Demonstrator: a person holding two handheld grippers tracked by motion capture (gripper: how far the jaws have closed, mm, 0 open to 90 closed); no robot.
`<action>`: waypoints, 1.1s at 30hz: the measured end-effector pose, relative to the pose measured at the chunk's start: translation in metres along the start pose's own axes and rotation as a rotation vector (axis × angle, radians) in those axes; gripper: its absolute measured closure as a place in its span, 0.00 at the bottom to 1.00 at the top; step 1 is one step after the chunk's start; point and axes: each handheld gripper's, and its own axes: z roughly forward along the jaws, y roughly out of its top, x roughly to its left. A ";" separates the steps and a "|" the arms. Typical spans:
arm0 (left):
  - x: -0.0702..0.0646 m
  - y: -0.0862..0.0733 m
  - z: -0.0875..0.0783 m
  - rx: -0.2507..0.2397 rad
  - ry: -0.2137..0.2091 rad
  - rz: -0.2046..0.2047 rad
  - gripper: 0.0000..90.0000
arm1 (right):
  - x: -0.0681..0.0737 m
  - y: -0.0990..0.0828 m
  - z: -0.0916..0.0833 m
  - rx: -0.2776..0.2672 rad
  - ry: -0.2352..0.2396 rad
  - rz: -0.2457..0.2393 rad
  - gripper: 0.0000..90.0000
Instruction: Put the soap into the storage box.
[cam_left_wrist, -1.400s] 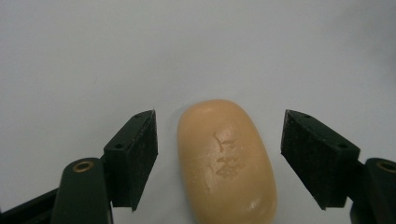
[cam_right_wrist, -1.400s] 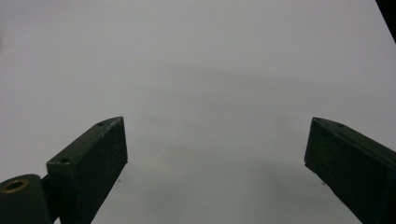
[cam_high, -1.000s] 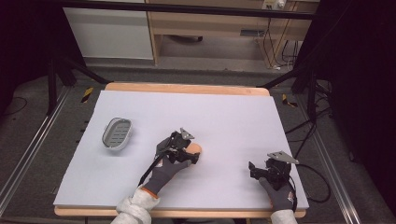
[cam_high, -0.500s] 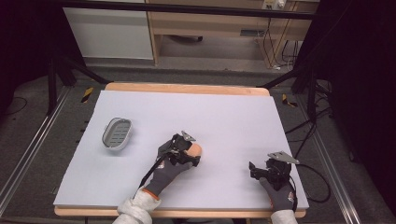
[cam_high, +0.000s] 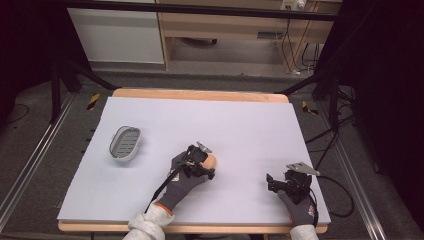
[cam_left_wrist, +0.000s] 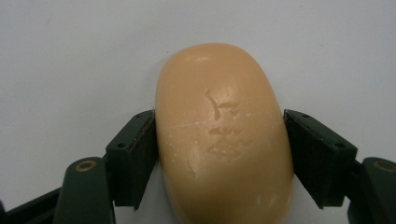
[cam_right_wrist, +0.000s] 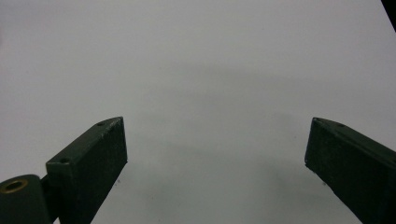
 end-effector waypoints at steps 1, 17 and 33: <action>0.000 0.000 0.000 0.001 0.004 -0.002 0.31 | 0.000 0.000 0.000 0.002 0.000 0.003 0.07; -0.002 0.000 -0.001 -0.005 0.010 -0.017 0.34 | -0.001 -0.001 0.000 0.003 0.000 0.010 0.07; 0.004 0.001 -0.044 -0.133 -0.040 -0.026 0.34 | -0.003 -0.001 -0.001 -0.003 -0.004 0.007 0.07</action>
